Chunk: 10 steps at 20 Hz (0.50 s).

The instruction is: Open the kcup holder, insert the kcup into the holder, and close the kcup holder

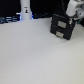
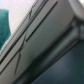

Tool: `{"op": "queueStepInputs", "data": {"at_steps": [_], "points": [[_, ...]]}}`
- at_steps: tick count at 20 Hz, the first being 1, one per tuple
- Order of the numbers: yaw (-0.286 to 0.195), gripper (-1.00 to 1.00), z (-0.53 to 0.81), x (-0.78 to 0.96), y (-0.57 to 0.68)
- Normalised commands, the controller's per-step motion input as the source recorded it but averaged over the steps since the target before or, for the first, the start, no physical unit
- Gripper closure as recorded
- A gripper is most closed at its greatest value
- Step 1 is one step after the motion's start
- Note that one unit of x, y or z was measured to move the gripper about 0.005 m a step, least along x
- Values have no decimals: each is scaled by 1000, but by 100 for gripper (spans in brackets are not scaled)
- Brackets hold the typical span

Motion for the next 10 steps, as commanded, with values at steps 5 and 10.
{"op": "queueStepInputs", "data": {"at_steps": [5,10], "points": [[12,-100,507,-24,178],[1,-100,590,106,78]]}}
